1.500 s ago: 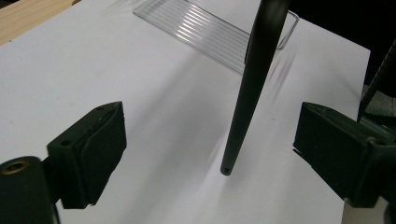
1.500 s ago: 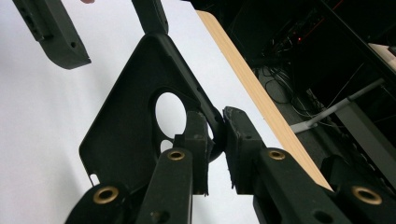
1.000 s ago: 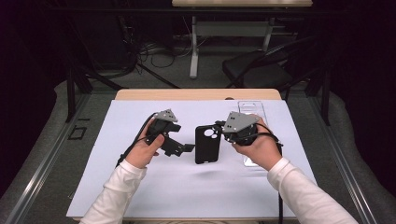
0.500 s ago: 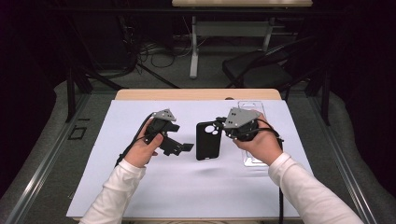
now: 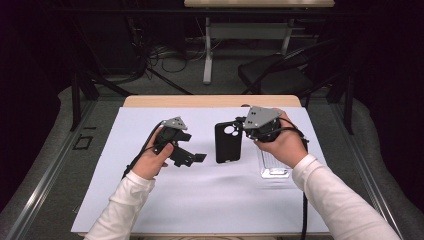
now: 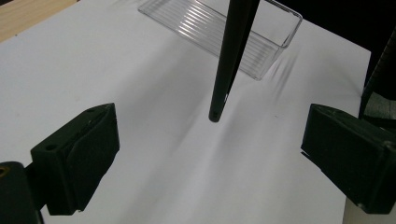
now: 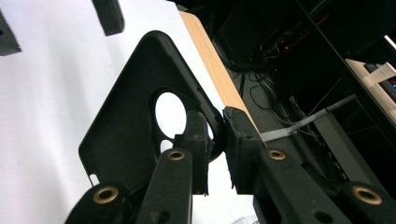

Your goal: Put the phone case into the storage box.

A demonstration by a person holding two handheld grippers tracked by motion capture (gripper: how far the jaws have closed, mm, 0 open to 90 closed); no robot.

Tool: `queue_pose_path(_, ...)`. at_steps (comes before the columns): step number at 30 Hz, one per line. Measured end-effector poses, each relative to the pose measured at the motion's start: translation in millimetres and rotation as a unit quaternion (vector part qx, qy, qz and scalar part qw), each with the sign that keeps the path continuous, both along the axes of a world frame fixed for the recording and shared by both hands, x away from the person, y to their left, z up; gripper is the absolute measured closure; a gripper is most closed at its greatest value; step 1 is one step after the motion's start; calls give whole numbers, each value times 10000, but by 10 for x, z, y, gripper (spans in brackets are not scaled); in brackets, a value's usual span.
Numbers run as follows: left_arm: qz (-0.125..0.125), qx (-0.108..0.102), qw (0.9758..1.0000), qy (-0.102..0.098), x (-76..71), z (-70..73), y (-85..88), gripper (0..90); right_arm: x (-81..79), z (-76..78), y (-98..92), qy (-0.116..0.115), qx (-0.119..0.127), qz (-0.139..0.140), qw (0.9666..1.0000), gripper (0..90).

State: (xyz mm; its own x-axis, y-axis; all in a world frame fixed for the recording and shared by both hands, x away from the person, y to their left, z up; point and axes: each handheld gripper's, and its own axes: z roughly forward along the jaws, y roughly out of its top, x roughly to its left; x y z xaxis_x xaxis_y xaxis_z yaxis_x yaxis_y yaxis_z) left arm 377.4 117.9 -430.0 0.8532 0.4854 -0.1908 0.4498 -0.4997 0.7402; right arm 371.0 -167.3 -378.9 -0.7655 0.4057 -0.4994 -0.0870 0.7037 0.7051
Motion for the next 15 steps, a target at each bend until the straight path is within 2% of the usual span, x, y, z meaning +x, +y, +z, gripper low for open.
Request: queue_pose_path(15, -8, -22, 10000, 15, -1, 0, 24, 44, 155, 116, -391, -85, -45, -478, 9988, 802)
